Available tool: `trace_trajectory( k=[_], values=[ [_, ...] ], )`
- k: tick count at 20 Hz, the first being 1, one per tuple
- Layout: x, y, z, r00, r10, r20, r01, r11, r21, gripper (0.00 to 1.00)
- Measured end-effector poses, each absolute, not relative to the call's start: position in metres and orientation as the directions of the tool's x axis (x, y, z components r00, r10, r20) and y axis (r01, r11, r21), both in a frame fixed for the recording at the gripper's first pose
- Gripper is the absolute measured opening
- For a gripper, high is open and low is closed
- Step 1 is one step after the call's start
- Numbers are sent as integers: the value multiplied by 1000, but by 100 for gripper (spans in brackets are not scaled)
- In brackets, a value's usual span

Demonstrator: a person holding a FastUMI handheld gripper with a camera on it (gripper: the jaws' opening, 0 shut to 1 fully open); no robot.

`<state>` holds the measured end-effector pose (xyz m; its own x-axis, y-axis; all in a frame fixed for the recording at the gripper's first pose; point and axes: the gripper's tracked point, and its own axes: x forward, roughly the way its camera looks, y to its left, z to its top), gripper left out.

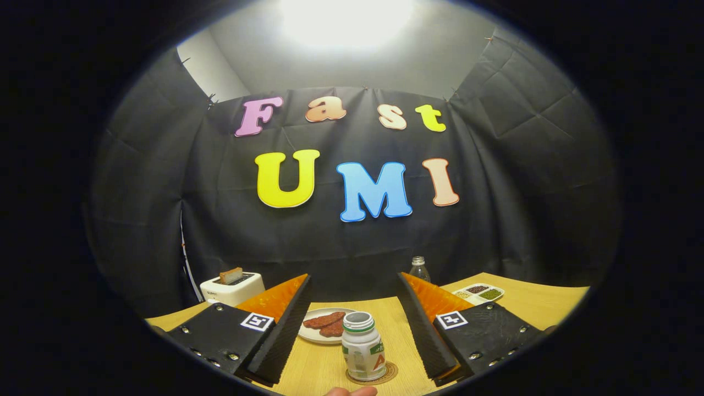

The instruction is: Take the bottle from table, then pour the juice into the cup, finally place the bottle on the coaster

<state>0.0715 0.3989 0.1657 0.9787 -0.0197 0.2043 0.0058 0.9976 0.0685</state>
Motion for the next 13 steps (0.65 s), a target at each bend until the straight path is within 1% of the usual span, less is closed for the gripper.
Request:
trace_trajectory(
  k=[4,7,11,13],
  values=[
    [51,387,160,986,8,166,-12,1000,25,92],
    [26,362,165,986,25,163,-21,999,-24,92],
    [2,301,158,989,-24,149,40,993,-109,92],
    [-2,271,157,987,-36,158,55,991,-120,92]
  ],
)
